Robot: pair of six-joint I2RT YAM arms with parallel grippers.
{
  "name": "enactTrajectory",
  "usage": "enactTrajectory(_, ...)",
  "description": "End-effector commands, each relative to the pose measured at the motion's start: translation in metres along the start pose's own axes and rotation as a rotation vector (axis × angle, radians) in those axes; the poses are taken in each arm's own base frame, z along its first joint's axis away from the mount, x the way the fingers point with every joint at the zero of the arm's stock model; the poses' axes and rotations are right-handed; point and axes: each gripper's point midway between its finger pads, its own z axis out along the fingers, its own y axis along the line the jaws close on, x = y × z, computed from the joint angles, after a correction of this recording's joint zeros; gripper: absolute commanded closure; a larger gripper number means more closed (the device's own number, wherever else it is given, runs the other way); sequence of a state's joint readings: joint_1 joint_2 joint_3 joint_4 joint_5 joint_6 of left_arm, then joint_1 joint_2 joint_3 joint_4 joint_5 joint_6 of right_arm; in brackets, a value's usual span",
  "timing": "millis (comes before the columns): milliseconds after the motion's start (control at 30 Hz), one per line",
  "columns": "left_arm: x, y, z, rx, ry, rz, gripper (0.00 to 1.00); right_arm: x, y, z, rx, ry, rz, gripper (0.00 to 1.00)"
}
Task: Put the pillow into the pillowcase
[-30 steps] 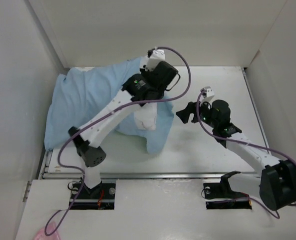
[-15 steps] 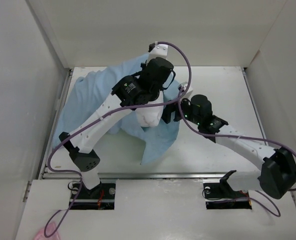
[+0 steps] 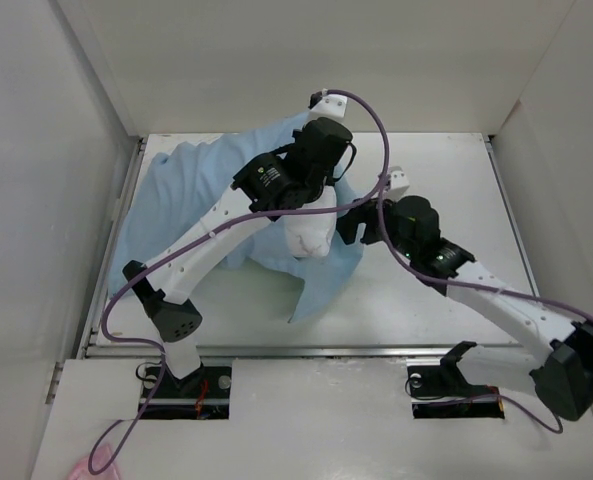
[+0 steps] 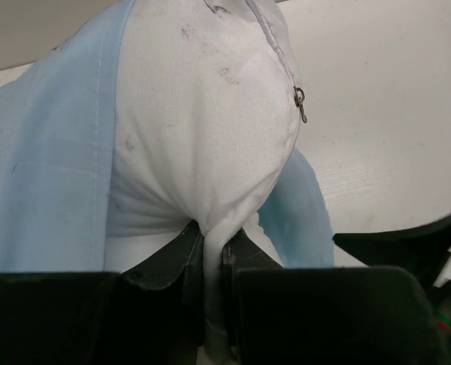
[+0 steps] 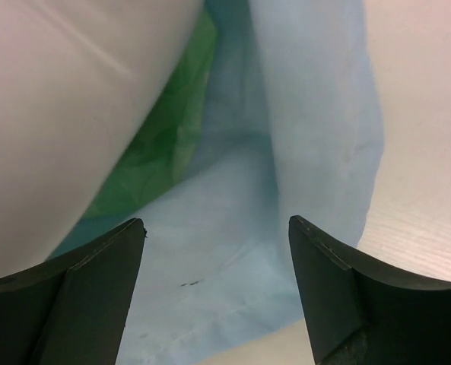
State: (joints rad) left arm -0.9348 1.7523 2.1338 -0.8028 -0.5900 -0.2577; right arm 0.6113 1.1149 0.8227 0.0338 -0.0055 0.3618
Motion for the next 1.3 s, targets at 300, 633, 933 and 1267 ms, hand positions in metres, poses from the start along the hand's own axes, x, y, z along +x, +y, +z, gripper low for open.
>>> enactTrajectory(300,-0.042,-0.004,-0.017,0.067,-0.132,-0.085,1.00,0.000,0.059,0.064,-0.266,0.001,0.057,0.24)
enactTrajectory(633,-0.043,-0.011,-0.031,0.152,-0.135,-0.137,1.00,0.025,0.031,0.137,-0.099,-0.088,0.320,0.12)
enactTrajectory(933,-0.044,-0.008,-0.054,0.206,-0.132,-0.146,1.00,-0.001,-0.002,0.191,0.051,-0.319,0.494,0.16)
enactTrajectory(1267,-0.042,0.010,-0.055,0.126,-0.148,-0.168,1.00,-0.010,-0.006,0.192,-0.061,-0.328,0.462,1.00)
